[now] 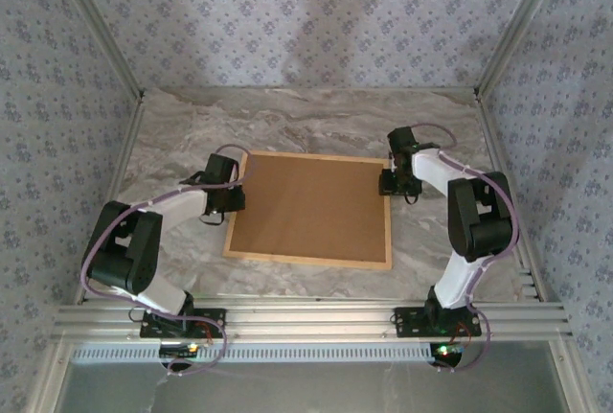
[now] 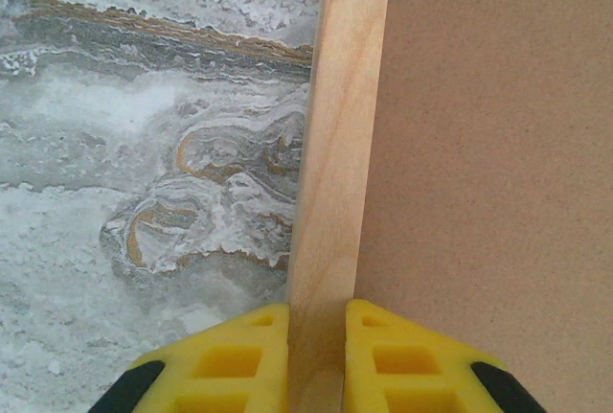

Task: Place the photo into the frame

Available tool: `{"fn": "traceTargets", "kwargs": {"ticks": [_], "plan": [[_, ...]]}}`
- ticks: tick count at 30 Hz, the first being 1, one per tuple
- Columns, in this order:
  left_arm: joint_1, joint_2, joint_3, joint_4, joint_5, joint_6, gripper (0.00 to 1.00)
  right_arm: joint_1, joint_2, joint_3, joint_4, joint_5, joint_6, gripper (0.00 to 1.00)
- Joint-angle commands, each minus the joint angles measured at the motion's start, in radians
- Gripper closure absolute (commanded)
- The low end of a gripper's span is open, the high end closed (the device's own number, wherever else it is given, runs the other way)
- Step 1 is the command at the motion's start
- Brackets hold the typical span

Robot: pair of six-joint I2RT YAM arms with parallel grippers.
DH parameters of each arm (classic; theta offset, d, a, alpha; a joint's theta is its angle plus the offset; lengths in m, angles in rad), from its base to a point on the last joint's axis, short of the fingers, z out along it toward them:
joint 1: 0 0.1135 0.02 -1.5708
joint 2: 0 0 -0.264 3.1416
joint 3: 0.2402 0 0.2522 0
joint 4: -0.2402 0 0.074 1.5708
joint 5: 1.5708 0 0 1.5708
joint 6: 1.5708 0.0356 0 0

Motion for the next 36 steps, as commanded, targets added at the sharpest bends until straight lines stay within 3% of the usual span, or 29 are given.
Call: {"fn": "traceTargets", "kwargs": {"ticks": [1,36], "plan": [[-0.013,0.052,-0.041,-0.070,0.034,0.004,0.82,0.020,0.038,0.008,0.016,-0.020,-0.008,0.46],[-0.016,0.065,-0.051,-0.051,0.064,0.001,0.83,0.138,0.121,0.037,0.027,-0.049,0.018,0.45]]}}
